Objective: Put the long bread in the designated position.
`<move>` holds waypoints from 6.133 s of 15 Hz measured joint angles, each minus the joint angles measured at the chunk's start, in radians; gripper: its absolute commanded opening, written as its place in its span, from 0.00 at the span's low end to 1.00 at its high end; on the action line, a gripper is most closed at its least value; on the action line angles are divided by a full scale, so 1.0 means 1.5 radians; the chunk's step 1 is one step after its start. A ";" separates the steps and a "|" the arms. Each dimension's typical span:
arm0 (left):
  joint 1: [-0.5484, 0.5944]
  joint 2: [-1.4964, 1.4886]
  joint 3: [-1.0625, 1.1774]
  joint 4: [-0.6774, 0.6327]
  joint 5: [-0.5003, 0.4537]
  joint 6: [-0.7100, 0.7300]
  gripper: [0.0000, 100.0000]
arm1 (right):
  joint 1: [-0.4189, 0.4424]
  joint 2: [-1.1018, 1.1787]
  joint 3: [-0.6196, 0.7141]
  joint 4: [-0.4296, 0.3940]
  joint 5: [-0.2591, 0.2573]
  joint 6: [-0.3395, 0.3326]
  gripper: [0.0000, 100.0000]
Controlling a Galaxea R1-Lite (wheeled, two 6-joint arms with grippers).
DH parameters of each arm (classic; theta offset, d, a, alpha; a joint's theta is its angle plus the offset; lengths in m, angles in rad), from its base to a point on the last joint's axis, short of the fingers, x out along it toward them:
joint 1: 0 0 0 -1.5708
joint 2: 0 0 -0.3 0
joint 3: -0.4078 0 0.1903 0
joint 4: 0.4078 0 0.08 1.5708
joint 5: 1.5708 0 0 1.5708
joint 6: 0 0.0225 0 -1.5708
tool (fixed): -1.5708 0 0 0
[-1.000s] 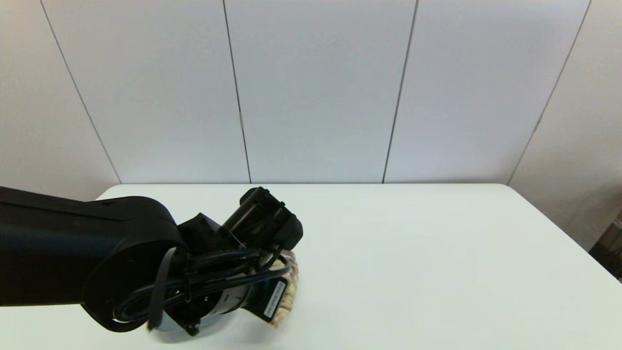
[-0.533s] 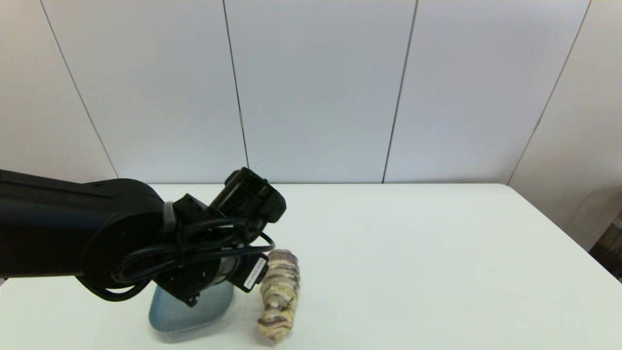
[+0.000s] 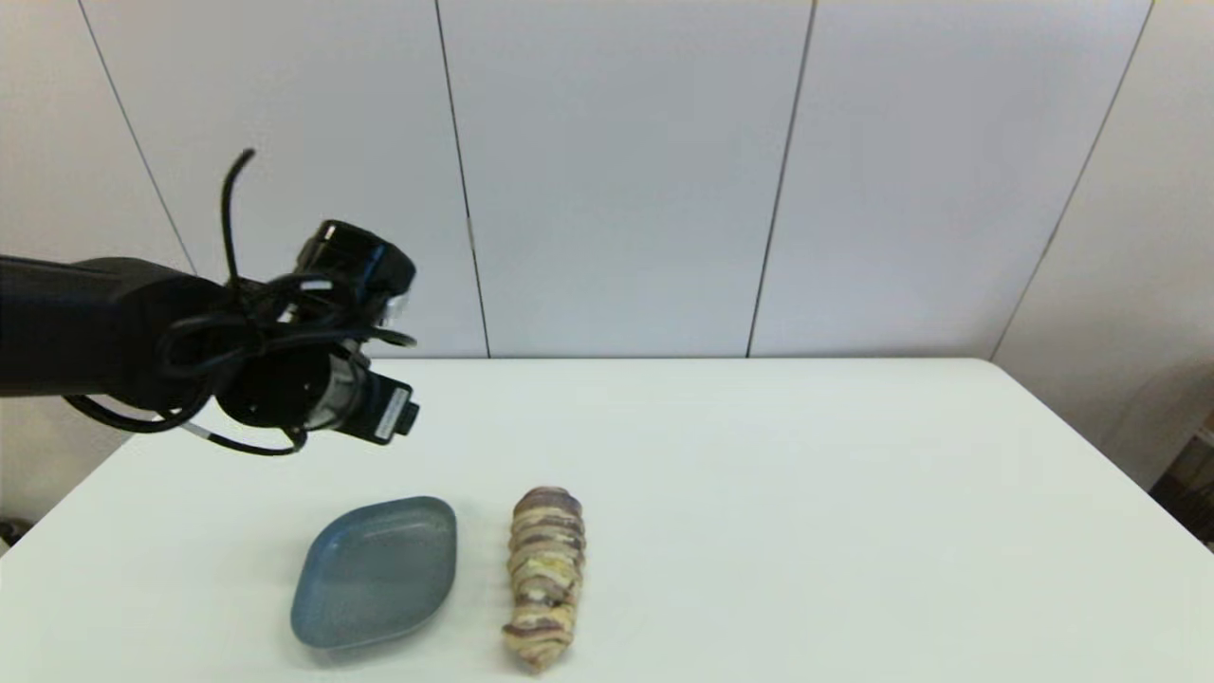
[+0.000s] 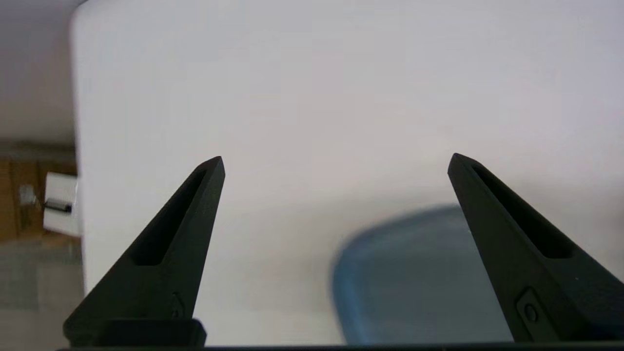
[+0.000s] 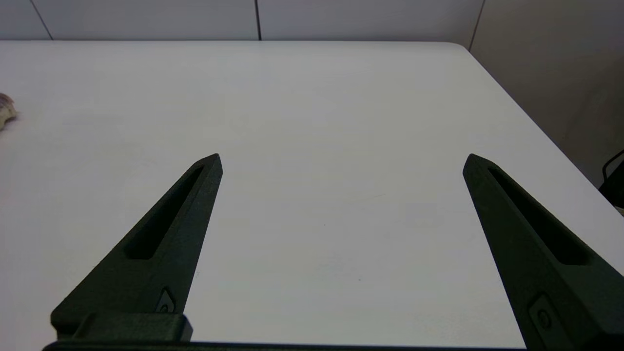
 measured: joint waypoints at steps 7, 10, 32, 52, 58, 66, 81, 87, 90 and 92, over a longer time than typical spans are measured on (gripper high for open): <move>0.187 -0.052 -0.052 -0.198 -0.152 -0.004 1.00 | 0.000 0.000 0.000 0.000 0.000 0.000 1.00; 0.210 -0.102 -0.053 -0.278 -0.277 -0.004 1.00 | 0.000 0.000 0.000 0.000 0.000 0.000 1.00; 0.257 -0.816 0.518 -0.280 -0.430 -0.031 1.00 | 0.000 0.000 0.000 0.000 0.000 0.000 1.00; 0.284 -1.160 0.797 -0.220 -0.368 0.008 1.00 | 0.000 0.000 0.000 0.000 0.000 0.000 1.00; 0.284 -1.161 0.798 -0.222 -0.367 -0.007 1.00 | 0.000 0.000 0.000 0.000 -0.001 0.000 1.00; 0.284 -1.161 0.798 -0.222 -0.367 -0.008 1.00 | 0.000 0.000 0.000 0.000 0.000 0.000 1.00; 0.284 -1.161 0.798 -0.222 -0.367 -0.008 1.00 | 0.000 0.000 0.000 -0.001 0.000 0.000 1.00; 0.284 -1.161 0.798 -0.222 -0.367 -0.008 1.00 | 0.000 0.000 0.000 -0.001 0.000 0.000 1.00; 0.284 -1.161 0.798 -0.222 -0.367 -0.008 1.00 | 0.000 0.000 0.000 -0.001 0.000 0.000 1.00; 0.284 -1.161 0.798 -0.222 -0.367 -0.008 1.00 | 0.000 0.000 0.000 -0.001 0.000 0.000 1.00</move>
